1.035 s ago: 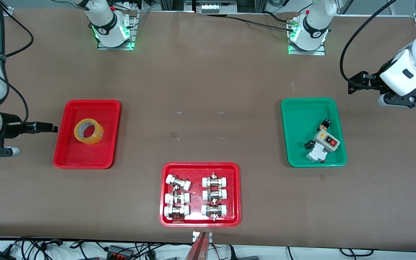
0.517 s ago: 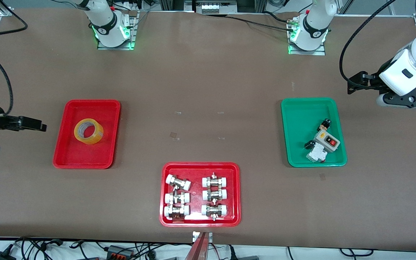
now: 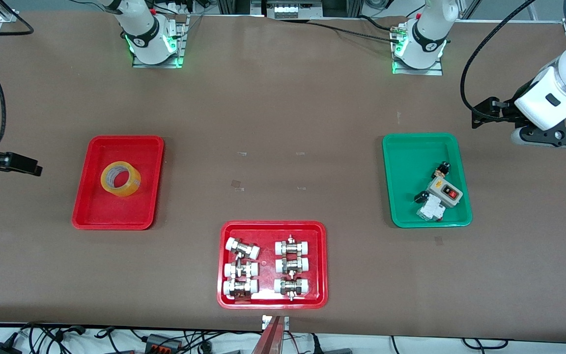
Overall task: Left arm passes tape to right arm into tray
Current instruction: 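Open the right gripper and raise it away from the tape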
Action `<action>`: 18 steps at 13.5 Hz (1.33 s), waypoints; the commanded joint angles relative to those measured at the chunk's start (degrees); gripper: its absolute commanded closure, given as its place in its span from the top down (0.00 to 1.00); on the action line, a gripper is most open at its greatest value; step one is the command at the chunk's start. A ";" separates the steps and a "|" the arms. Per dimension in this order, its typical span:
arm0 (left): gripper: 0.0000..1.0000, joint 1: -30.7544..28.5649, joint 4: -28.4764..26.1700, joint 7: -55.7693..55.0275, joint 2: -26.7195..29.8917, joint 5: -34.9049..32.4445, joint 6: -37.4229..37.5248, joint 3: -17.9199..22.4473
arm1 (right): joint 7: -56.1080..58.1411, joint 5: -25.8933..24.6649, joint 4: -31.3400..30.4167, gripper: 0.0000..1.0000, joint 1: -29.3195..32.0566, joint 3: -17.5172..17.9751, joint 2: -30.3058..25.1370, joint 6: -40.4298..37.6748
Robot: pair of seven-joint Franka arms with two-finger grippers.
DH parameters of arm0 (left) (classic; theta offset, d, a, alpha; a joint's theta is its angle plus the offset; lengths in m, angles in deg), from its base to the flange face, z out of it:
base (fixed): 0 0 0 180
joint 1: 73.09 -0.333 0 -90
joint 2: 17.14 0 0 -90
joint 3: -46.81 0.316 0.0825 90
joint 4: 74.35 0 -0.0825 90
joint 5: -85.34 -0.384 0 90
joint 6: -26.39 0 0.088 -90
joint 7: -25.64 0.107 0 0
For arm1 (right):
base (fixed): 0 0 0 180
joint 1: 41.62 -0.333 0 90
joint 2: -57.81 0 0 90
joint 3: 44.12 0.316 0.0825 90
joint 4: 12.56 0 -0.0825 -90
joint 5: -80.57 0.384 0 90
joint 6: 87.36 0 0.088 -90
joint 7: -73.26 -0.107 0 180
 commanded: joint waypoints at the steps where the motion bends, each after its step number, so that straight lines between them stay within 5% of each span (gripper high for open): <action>1: 1.00 0.18 -0.15 -0.40 0.71 1.19 -0.43 -0.04 | -0.41 -1.21 -3.70 1.00 -0.38 -0.20 -3.88 4.08; 7: 1.00 0.62 -0.15 -0.40 0.45 1.19 -1.31 -0.04 | 1.16 -1.21 -14.70 1.00 -0.65 0.32 -10.75 9.11; 13: 1.00 0.45 -0.14 -0.40 0.27 1.19 -1.31 -0.04 | 1.53 -1.47 -35.44 1.00 -0.65 0.32 -24.46 17.11; 18: 1.00 0.45 -0.23 -0.40 0.27 1.19 -1.22 -0.04 | 2.58 -1.21 -32.22 1.00 -0.47 0.32 -24.12 14.93</action>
